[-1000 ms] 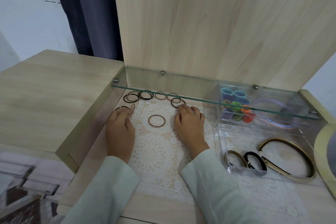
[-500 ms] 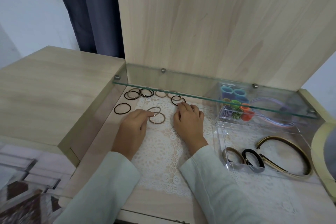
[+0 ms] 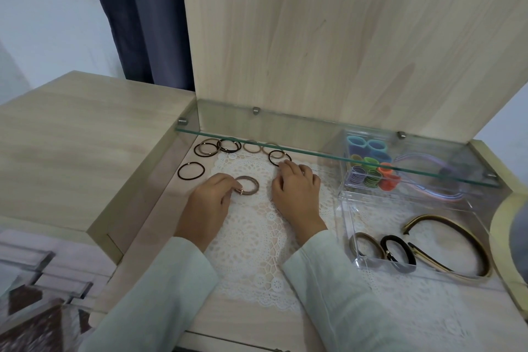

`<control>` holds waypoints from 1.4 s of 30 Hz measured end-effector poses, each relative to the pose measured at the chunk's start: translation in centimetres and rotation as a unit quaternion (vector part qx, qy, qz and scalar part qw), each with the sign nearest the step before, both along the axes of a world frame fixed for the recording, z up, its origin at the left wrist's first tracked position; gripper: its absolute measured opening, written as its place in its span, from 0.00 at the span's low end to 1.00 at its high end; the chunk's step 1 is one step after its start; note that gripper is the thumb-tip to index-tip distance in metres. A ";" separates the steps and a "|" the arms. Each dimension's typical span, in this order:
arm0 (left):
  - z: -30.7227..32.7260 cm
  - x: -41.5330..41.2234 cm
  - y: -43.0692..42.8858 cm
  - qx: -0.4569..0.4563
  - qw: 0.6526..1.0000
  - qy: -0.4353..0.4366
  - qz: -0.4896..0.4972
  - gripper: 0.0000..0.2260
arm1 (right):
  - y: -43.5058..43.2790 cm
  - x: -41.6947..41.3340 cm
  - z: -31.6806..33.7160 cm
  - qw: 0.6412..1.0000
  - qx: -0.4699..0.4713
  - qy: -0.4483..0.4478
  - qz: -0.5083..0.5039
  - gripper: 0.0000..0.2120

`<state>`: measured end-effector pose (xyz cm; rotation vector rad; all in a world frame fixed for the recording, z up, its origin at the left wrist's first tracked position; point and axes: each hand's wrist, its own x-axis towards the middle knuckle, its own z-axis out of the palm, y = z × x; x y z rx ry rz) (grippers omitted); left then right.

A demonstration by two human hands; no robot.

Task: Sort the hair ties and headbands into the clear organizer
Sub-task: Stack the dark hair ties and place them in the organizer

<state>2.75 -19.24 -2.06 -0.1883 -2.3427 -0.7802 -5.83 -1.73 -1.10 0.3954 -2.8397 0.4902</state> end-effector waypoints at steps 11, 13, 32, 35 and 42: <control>-0.4 -0.2 0.0 0.005 0.999 -0.035 0.013 0.11 | 0.1 0.2 -0.1 0.999 -0.030 0.030 -0.030 0.17; -0.4 -0.2 0.1 0.007 0.999 -0.039 0.017 0.12 | 0.2 0.3 0.0 0.995 -0.034 0.044 -0.077 0.15; -1.1 -0.9 0.1 -0.035 0.972 -0.178 0.146 0.20 | -1.3 -3.3 1.9 1.000 0.017 -0.001 -0.008 0.12; -1.0 -0.9 0.2 -0.031 0.971 -0.190 0.142 0.21 | -1.1 -3.2 1.8 0.999 -0.012 0.032 0.001 0.07; -0.7 -0.6 0.3 -0.019 0.971 -0.195 0.138 0.20 | -1.3 -1.5 0.0 0.998 -0.040 0.058 0.002 0.07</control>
